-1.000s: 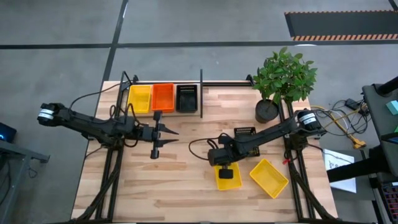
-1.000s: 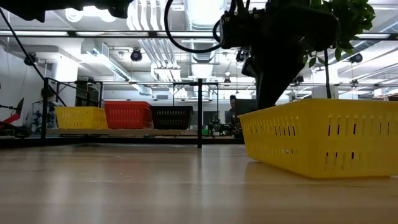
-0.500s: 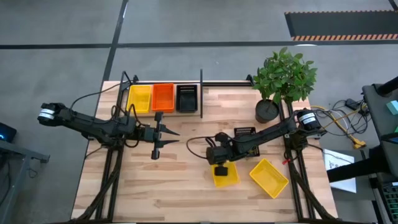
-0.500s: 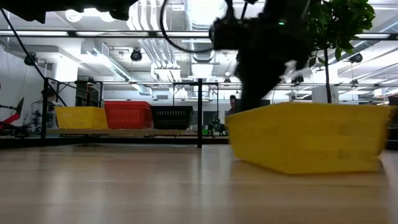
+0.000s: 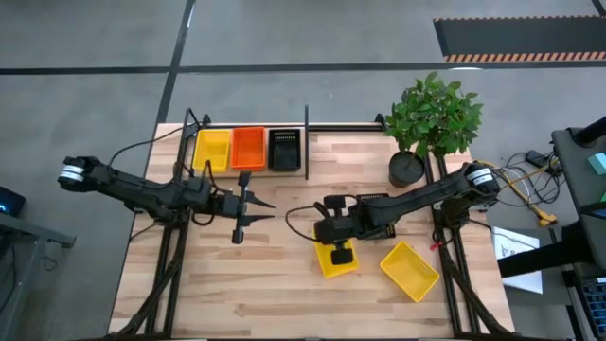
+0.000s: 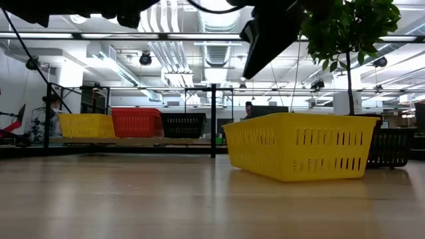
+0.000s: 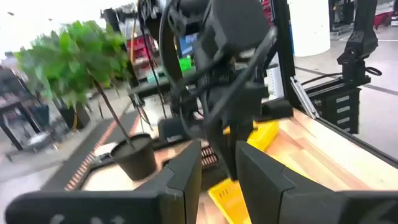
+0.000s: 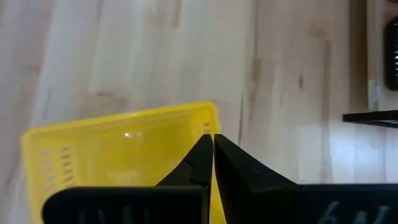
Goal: Stack baskets on shelf by color
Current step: Stack the left yellow bin on the yellow bin on the shelf
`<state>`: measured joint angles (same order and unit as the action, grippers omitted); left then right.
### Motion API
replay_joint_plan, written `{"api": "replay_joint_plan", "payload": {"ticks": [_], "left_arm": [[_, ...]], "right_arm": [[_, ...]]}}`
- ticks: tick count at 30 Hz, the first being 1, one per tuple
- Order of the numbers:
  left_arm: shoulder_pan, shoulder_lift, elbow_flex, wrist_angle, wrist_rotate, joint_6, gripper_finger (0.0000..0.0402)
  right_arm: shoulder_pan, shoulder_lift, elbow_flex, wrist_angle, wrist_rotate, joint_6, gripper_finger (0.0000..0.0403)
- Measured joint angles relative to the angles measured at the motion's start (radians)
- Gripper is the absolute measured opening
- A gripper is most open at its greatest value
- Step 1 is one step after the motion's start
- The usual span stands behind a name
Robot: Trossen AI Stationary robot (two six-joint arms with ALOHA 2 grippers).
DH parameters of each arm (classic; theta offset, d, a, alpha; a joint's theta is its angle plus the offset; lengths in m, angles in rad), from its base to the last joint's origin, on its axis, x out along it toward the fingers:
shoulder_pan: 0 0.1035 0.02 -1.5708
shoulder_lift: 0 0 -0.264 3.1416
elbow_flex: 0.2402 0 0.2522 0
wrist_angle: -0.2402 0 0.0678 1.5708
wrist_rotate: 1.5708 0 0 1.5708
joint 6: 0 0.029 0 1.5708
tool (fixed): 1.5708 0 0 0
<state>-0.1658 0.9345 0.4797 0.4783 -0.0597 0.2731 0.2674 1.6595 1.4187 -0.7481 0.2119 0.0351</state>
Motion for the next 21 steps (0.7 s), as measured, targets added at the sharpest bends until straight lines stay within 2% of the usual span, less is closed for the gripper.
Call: {"api": "replay_joint_plan", "payload": {"ticks": [7,13,17,21], "left_arm": [[-0.021,0.168,0.057,0.021,0.004,-0.057,0.0084],[-0.032,0.390,0.178,-0.004,0.015,-0.058,0.0084],[-0.032,0.541,0.318,-0.132,0.057,-0.059,0.0082],[-0.033,0.676,0.486,-0.366,0.061,-0.066,0.0058]], "right_arm": [[0.114,-0.088,-0.090,-0.005,0.113,0.025,0.0008],[0.179,-0.120,-0.131,-0.018,0.129,0.063,0.0008],[0.207,-0.134,-0.134,-0.053,0.146,0.068,0.0008],[0.236,-0.154,-0.148,-0.058,0.247,0.026,0.0008]]}}
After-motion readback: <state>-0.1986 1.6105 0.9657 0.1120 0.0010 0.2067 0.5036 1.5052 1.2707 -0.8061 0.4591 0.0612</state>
